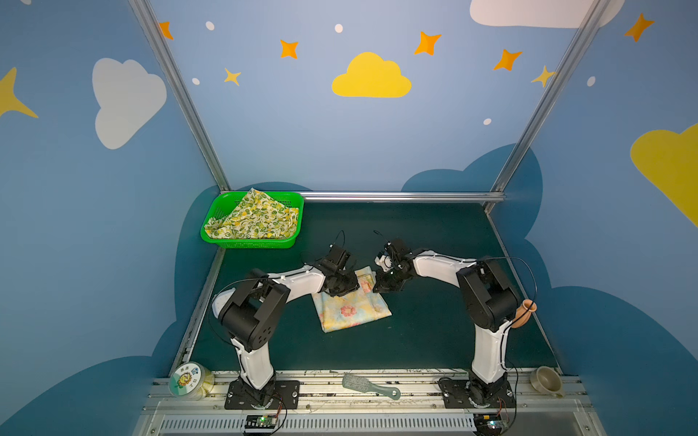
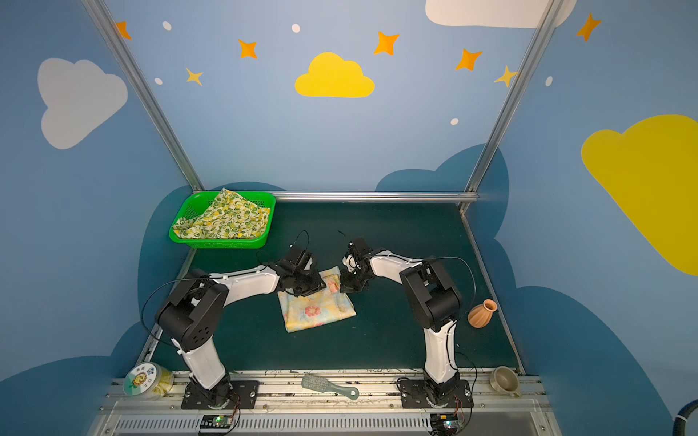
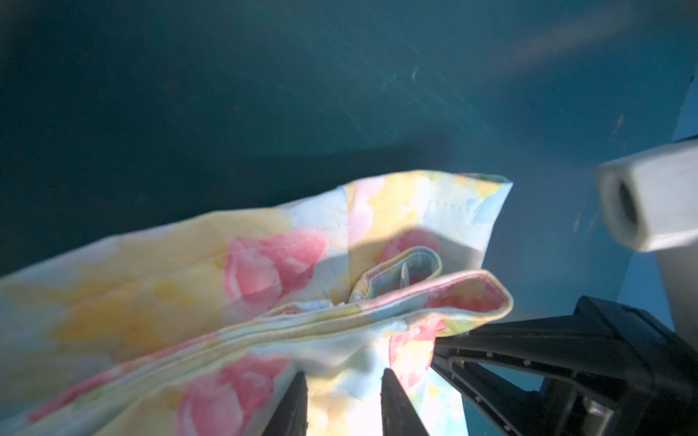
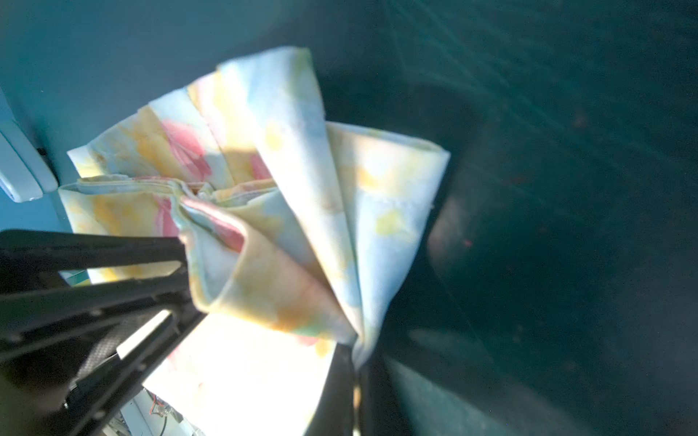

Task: Fold and stack skirts
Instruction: Move the skirt to the top-right of the table.

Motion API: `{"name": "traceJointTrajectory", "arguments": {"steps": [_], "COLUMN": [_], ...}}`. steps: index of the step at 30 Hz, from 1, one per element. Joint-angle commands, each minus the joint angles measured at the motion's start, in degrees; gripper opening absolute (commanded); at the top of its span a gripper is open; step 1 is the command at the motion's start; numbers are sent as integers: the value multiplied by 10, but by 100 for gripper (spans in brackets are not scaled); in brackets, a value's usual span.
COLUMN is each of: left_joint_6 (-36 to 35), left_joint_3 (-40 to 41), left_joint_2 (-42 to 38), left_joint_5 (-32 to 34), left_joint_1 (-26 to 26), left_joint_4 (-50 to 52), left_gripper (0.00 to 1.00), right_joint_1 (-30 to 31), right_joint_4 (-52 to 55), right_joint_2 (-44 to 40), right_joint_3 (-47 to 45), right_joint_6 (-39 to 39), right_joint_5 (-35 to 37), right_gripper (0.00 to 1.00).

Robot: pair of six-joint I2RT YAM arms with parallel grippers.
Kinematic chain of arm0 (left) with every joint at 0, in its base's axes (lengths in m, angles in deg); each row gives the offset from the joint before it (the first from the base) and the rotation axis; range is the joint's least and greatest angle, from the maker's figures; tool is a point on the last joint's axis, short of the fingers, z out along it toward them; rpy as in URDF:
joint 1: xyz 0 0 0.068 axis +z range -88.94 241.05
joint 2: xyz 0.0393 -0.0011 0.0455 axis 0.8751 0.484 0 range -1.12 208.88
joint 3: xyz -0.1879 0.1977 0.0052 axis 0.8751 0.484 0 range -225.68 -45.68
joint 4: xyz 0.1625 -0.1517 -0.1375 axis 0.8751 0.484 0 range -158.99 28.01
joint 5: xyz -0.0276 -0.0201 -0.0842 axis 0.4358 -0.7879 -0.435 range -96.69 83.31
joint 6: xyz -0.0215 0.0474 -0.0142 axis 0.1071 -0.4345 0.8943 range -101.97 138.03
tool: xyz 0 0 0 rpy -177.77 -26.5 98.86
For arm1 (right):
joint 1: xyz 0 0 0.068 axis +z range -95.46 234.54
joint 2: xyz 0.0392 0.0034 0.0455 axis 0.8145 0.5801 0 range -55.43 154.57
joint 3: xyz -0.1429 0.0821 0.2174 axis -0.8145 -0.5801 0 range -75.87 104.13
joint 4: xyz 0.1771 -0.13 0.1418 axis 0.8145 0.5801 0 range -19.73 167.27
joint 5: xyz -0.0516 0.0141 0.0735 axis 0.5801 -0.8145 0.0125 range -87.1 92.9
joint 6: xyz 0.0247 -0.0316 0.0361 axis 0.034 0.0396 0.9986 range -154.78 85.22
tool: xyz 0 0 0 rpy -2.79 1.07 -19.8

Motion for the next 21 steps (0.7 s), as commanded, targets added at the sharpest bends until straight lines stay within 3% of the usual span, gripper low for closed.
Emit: {"name": "traceJointTrajectory", "arguments": {"steps": [1,11,21], "left_joint_6": [-15,-24,-15], "left_joint_3": [-28,-26,-34], "left_joint_2": [-26,-83,-83], "left_joint_5": [2,-37,-71], "left_joint_1": [19,44,48], "left_joint_4": [32,54,79], "left_gripper": [34,36,36], "right_joint_1": [-34,-175,-338], "right_joint_4": [38,196,307], "right_joint_2": [-8,17,95], "right_joint_3": [2,105,261], "right_joint_6": [-19,-131,-204], "right_joint_5": [4,7,-22], "right_gripper": [0,0,0]}}
